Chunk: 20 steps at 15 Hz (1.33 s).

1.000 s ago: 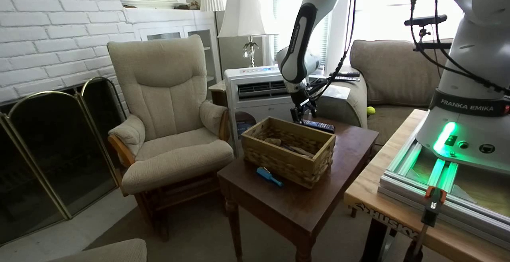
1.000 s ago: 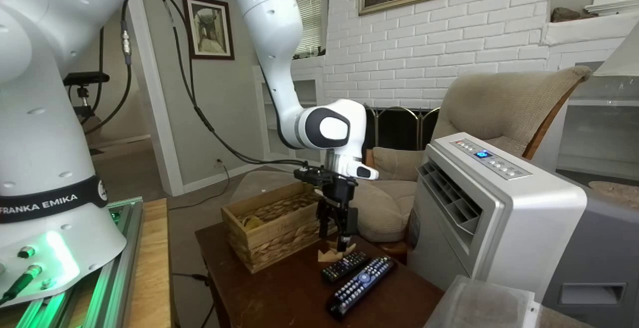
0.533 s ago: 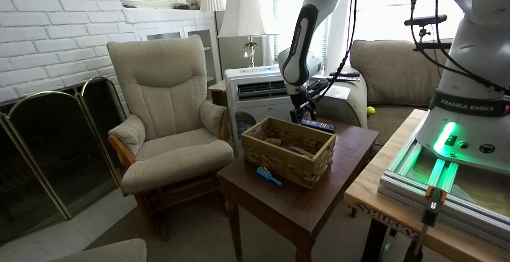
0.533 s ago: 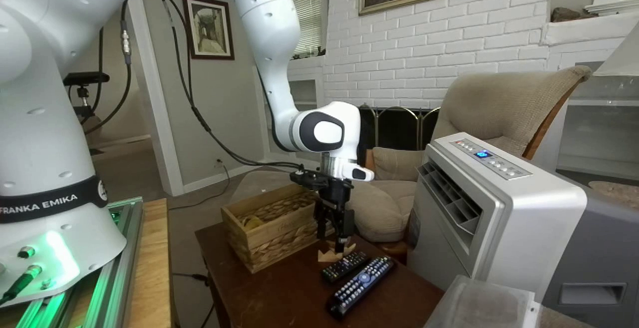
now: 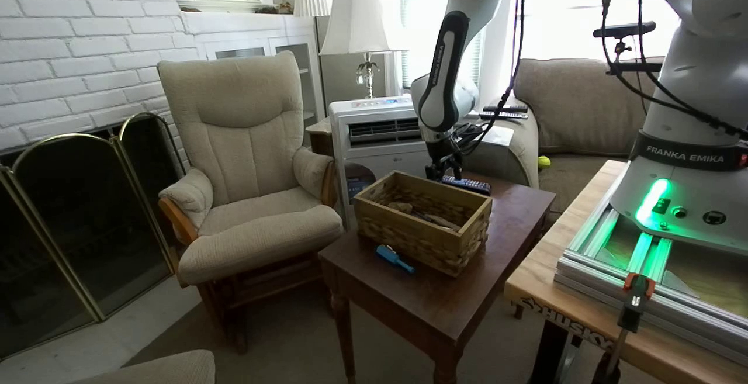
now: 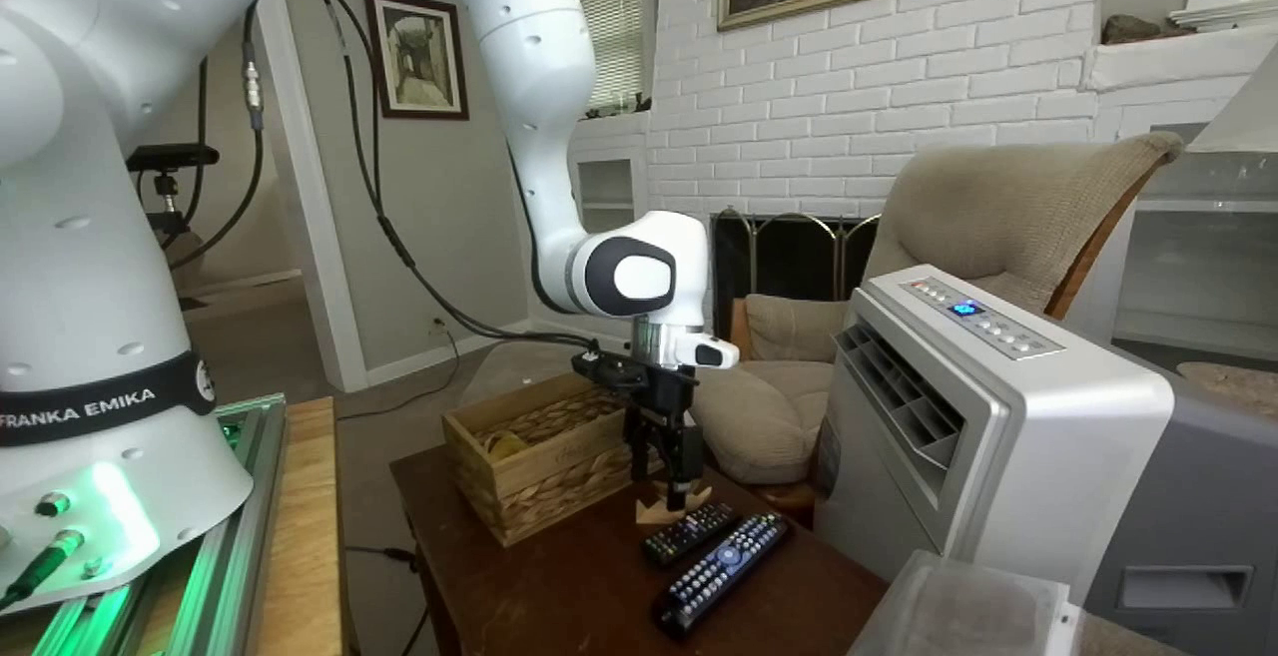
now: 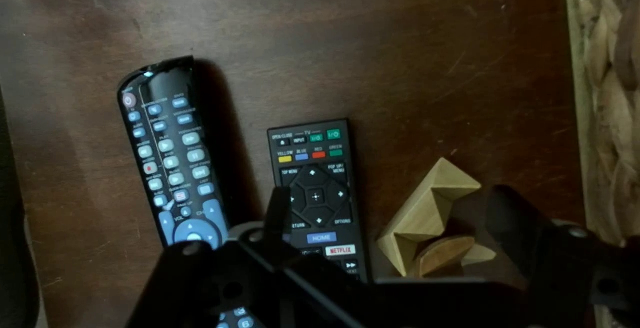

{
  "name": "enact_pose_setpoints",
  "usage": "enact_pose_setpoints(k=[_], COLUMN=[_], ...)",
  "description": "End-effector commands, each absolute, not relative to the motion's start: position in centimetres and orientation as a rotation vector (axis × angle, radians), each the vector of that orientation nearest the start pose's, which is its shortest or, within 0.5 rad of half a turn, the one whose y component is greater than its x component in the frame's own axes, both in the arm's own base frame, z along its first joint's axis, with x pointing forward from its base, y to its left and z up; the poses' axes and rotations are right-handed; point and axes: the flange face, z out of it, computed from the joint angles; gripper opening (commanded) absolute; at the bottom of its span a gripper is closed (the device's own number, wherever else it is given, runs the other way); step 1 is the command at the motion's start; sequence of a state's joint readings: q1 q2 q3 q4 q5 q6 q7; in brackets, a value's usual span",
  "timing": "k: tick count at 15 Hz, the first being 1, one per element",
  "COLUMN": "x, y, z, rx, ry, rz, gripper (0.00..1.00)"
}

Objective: Pile up the three brown objects on the table

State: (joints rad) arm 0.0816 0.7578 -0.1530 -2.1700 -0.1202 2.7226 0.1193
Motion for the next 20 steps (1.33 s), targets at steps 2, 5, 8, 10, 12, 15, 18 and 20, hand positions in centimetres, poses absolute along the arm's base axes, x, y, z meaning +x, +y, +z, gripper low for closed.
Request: enact_pose_setpoints(k=[2,5,8,10,12,15,18,20], x=[50.0,50.0,50.0,50.0,50.0,50.1,50.2,50.2], y=[-4.0,-3.7,-3.4,-3.2,-3.1,-2.9,-3.0,-3.1], z=[2.3,1.9,1.7,1.5,1.4,1.0,0.7,0.4], rx=[-3.267,-3.257,-3.252,-3.249,-3.247,-3.246,-3.247,-3.249], ry=[0.036,0.020,0.007,0.000,-0.005,-0.006,-0.004,-0.003], rz=[0.287,0.294,0.303,0.302,0.299,0.293,0.293,0.288], gripper=[1.00,1.00,1.00,1.00,1.00,1.00,1.00,1.00])
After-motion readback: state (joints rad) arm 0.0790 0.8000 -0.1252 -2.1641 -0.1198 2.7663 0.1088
